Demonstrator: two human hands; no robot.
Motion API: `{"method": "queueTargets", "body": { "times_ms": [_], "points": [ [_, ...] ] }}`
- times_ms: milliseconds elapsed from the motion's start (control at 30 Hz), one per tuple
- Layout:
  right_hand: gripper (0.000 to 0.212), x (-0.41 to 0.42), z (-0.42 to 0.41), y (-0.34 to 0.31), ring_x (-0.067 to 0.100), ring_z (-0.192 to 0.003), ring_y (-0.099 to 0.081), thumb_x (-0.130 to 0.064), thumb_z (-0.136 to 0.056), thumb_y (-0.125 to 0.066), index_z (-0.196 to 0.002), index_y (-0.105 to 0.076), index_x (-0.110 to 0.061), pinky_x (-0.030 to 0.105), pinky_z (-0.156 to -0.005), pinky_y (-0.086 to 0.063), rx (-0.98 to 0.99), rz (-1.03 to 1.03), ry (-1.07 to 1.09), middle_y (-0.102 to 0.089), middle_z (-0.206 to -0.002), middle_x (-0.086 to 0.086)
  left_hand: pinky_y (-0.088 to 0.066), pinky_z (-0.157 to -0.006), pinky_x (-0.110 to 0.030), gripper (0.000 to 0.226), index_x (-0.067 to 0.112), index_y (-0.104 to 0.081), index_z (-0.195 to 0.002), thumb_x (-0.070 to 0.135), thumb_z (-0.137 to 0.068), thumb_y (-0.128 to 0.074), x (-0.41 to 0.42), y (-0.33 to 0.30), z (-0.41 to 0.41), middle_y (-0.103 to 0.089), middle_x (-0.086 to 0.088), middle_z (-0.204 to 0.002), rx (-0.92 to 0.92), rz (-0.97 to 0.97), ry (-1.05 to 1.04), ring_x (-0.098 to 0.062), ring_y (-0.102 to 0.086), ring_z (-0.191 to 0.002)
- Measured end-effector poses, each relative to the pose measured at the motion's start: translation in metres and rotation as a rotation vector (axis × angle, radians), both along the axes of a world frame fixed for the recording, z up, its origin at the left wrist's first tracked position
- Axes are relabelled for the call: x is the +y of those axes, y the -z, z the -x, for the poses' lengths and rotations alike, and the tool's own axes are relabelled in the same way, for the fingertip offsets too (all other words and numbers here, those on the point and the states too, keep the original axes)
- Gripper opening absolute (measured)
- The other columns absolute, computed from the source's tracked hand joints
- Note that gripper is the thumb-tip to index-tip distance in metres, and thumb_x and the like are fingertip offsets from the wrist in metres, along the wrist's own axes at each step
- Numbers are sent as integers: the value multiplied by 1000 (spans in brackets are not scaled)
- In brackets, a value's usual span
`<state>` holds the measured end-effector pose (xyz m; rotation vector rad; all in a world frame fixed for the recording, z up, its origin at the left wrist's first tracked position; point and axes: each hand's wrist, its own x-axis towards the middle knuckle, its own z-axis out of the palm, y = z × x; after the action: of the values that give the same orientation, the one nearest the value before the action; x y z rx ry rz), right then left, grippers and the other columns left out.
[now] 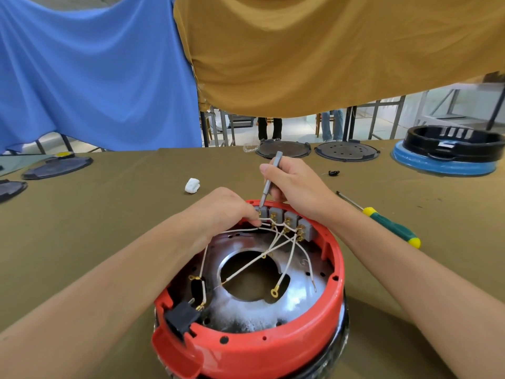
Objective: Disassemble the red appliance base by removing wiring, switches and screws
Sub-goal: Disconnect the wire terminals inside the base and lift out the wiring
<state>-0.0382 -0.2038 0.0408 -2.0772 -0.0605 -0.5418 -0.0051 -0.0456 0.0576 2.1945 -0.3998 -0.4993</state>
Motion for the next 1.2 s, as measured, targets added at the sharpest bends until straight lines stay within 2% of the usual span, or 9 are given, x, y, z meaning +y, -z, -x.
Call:
{"method": "queueTargets", "body": {
  "times_ms": [200,267,367,567,767,900,1033,1100,1200],
  "points": [
    [29,3,5,2,12,-53,-52,-29,-104,-48,-79,-51,-15,32,-60,-48,-102,43,20,-54,-55,-8,-48,-101,-51,31,-1,-73,-94,17,-69,-78,0,1,-1,-69,-24,-108,-9,6,-6,-40,-64,-106],
    [27,3,6,1,9,-53,-52,-29,-104,-49,-81,-53,-15,29,-59,-47,-107,74,16,-56,-57,-8,-47,-101,-51,30,0,-73,-93,17,-69,-78,0,1,-1,-69,-24,-108,-8,6,-5,-40,-64,-106],
    [27,3,6,0,12,-54,-51,-29,-103,-49,-81,-53,-14,32,-59,-47,-86,61,-3,-56,-58,-6,-47,-102,-51,30,0,-73,-93,17,-69,-78,0,1,-1,-69,-24,-108,-12,5,-4,-40,-64,-106],
    [29,1,0,-2,13,-50,-38,-26,-105,-45,-80,-50,-12,25,-52,-36,16,-37,-19,-48,-56,-3,-48,-100,-50,26,3,-74,-88,17,-66,-79,0,2,-2,-70,-22,-105,-10,10,-16,-39,-64,-104],
    [29,4,6,1,11,-52,-46,-29,-103,-48,-81,-53,-11,27,-56,-42,-75,71,27,-53,-59,-4,-48,-101,-50,23,5,-74,-86,18,-68,-78,0,4,-4,-70,-22,-104,-28,6,-8,-38,-64,-103],
    [28,6,9,0,12,-55,-48,-29,-103,-48,-83,-55,-10,34,-59,-44,-121,111,45,-55,-64,1,-47,-101,-49,19,8,-76,-84,20,-69,-77,0,6,-4,-69,-18,-104,-45,-6,0,-36,-64,-103],
    [27,7,11,-3,8,-53,-50,-28,-103,-48,-81,-53,-15,30,-60,-46,-93,95,51,-55,-62,-4,-46,-101,-49,19,11,-76,-81,25,-68,-77,0,8,-7,-68,-17,-104,-80,-27,17,-35,-61,-105],
    [29,8,14,-4,9,-56,-50,-29,-104,-47,-82,-53,-12,38,-67,-49,-62,51,58,-54,-63,-4,-46,-100,-49,19,7,-76,-82,22,-70,-78,1,6,-8,-68,-21,-106,-98,-24,44,-37,-61,-105],
    [37,13,17,-3,15,-62,-50,-32,-104,-45,-87,-54,-1,46,-70,-49,-19,-27,93,-54,-67,3,-48,-99,-36,8,11,-78,-74,19,-77,-76,5,-1,-14,-71,-11,-105,-138,-31,187,-25,-64,-104]
  ]
}}
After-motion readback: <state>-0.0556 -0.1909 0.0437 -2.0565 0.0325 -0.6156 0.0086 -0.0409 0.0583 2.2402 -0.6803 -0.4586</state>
